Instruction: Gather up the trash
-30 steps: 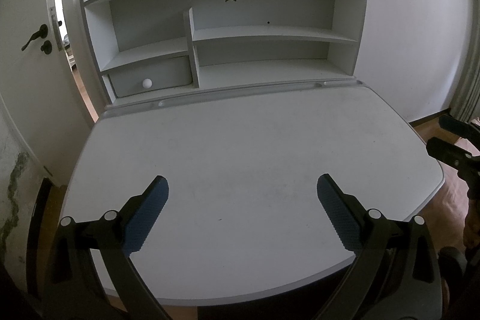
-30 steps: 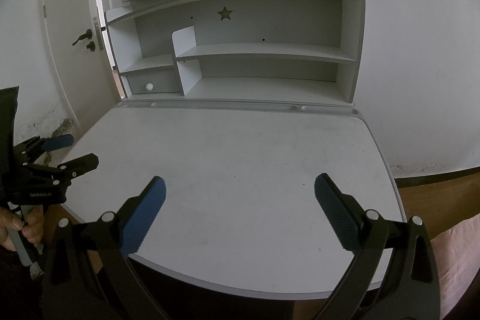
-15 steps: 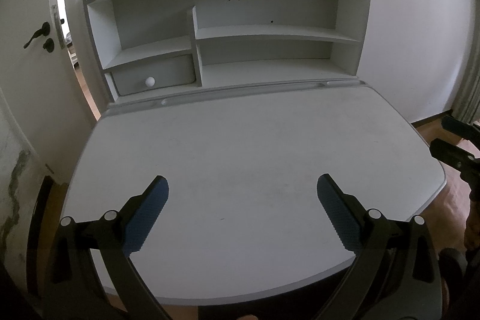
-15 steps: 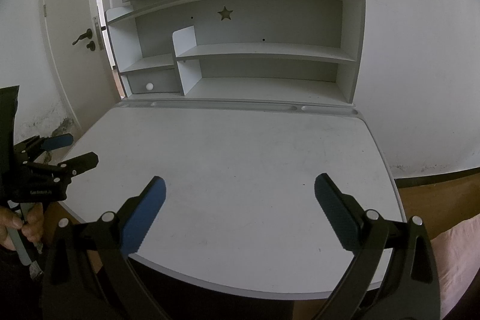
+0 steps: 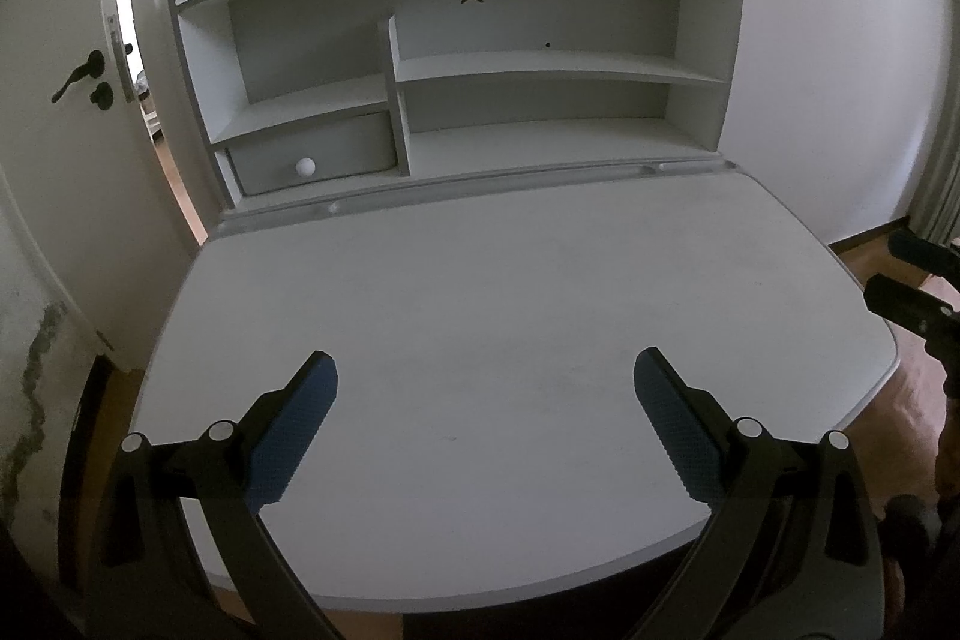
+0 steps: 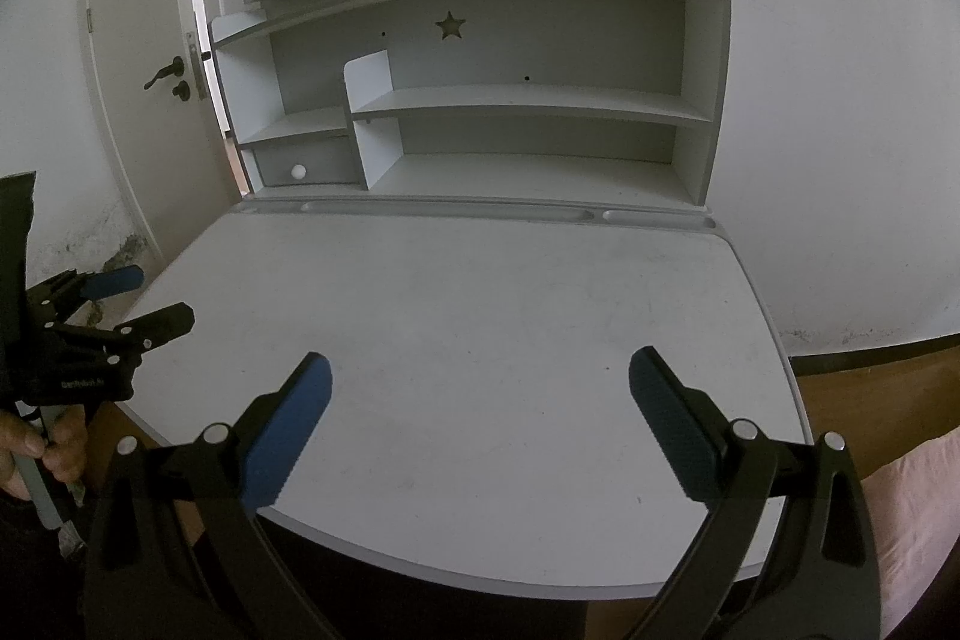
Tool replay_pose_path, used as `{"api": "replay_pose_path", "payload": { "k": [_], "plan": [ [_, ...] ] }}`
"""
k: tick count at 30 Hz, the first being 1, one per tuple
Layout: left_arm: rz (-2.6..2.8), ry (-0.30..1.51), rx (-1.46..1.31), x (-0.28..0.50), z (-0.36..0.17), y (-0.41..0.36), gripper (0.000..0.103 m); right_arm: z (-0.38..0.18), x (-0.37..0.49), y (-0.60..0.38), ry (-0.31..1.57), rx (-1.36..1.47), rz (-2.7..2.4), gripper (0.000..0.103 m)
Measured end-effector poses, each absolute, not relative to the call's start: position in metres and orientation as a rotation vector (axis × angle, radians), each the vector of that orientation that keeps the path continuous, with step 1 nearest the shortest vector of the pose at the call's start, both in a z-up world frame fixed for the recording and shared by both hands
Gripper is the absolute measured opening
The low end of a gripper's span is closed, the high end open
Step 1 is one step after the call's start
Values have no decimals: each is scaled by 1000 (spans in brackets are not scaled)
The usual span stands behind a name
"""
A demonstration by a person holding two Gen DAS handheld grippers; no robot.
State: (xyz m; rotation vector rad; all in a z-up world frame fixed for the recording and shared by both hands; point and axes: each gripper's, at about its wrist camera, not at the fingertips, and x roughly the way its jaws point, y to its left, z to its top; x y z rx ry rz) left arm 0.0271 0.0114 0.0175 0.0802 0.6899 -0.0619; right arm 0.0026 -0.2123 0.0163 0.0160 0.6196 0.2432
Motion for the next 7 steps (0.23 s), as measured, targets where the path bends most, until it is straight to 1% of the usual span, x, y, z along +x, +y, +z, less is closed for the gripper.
{"api": "replay_pose_path", "payload": {
  "k": [7],
  "plan": [
    [-60,706,63,30,17,13,96,16,3,-213,620,15,245,96]
  ]
}}
